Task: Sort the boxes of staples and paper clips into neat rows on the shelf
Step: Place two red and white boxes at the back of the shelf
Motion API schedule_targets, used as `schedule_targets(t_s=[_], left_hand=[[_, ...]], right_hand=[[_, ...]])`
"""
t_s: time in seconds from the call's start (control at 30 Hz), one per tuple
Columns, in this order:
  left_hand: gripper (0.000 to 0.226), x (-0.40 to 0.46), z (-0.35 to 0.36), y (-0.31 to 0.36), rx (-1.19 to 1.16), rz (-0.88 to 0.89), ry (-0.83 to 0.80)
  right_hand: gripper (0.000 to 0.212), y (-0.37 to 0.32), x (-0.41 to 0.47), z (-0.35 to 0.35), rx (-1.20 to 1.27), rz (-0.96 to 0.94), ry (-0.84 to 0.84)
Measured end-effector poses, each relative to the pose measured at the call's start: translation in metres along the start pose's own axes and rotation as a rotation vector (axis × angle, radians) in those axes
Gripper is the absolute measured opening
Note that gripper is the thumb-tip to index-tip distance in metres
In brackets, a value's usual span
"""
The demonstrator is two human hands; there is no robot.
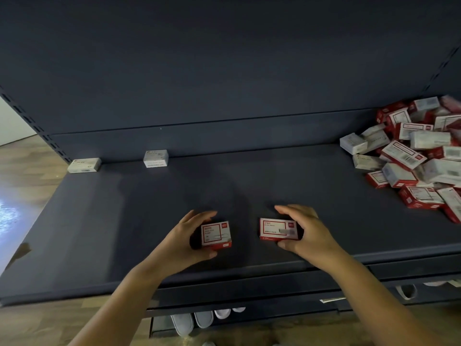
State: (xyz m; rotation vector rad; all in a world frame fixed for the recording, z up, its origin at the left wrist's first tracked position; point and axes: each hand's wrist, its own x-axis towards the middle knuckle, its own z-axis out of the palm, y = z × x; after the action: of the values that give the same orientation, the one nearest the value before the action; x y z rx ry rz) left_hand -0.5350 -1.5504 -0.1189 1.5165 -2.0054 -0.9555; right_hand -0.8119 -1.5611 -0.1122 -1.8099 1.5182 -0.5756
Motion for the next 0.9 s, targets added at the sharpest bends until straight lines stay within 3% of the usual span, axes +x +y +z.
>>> schedule_targets(t_s=[0.07,0.17,0.23,0.53,0.9], left_hand=[[0.075,-0.001,-0.003,-0.001,0.032,-0.007,0.001],[0.072,0.002,-0.005,-0.001,0.029,-0.042,0.030],[0.070,0.006,-0.005,-0.001,0.019,-0.060,0.048],[0.070,0.048,0.010,0.011,0.014,-0.062,0.207],[0.070,0.133,0.004,0.020,0.099,-0.090,0.238]], right_hand=[[0.067,0.005,0.001,-0.004,-0.082,-0.013,-0.003],[0.041,0.009,0.005,-0.010,-0.134,-0.031,-0.019],[0.034,0.011,0.009,-0.015,-0.123,-0.025,-0.039],[0.044,0.027,0.046,-0.044,-0.033,0.031,0.081],[0.030,0.047,0.107,-0.057,-0.034,0.073,0.269]])
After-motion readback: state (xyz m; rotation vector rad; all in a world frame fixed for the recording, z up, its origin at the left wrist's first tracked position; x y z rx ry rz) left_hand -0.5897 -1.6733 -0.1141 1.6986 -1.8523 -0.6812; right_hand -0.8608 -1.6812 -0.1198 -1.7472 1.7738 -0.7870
